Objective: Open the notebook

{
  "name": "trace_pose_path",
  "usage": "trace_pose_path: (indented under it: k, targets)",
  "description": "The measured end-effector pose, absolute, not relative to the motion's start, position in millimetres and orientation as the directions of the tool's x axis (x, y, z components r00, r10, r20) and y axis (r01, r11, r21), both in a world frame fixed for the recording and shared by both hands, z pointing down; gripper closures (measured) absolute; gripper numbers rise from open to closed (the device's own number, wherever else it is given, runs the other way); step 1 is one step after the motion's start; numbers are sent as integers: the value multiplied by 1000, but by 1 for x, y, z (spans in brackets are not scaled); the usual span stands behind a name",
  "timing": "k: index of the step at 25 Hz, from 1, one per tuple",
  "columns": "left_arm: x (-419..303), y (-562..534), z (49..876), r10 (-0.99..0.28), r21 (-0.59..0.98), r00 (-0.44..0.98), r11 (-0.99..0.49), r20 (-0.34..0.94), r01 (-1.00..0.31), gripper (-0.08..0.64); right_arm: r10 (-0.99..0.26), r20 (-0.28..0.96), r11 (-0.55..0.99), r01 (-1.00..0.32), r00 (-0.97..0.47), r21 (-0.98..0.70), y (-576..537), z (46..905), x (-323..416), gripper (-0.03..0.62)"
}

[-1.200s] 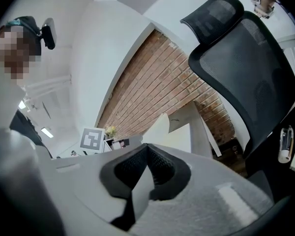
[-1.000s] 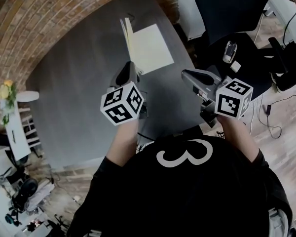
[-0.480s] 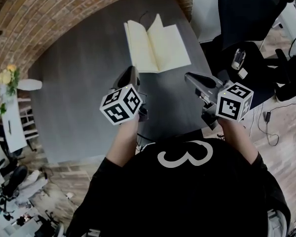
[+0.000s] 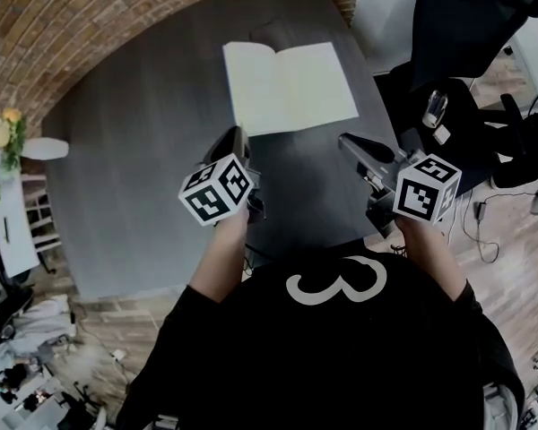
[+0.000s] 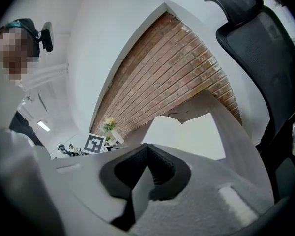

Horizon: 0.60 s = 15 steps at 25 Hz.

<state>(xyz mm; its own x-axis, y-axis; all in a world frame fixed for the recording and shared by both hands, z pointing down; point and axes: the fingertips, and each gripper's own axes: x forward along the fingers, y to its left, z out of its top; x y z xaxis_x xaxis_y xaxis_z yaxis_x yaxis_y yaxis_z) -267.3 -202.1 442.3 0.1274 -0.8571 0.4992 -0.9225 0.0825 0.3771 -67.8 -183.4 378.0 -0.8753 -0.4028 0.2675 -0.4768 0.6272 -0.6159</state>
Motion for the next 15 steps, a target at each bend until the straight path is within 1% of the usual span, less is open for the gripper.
trace_pose_path:
  k: [7, 12, 15]
  targets:
    - [-284, -196, 478, -812, 386, 153, 94, 563, -918, 511, -422, 278, 606, -497, -863, -622, -180, 391, -81, 591]
    - [-291, -193, 506, -754, 423, 234, 65, 614, -904, 506, -446, 282, 587, -516, -849, -624, -171, 400, -91, 591]
    - [-290, -192, 516, -731, 414, 255, 41, 633, -910, 506, -465, 292, 569, -535, -836, -624, -166, 409, -90, 591]
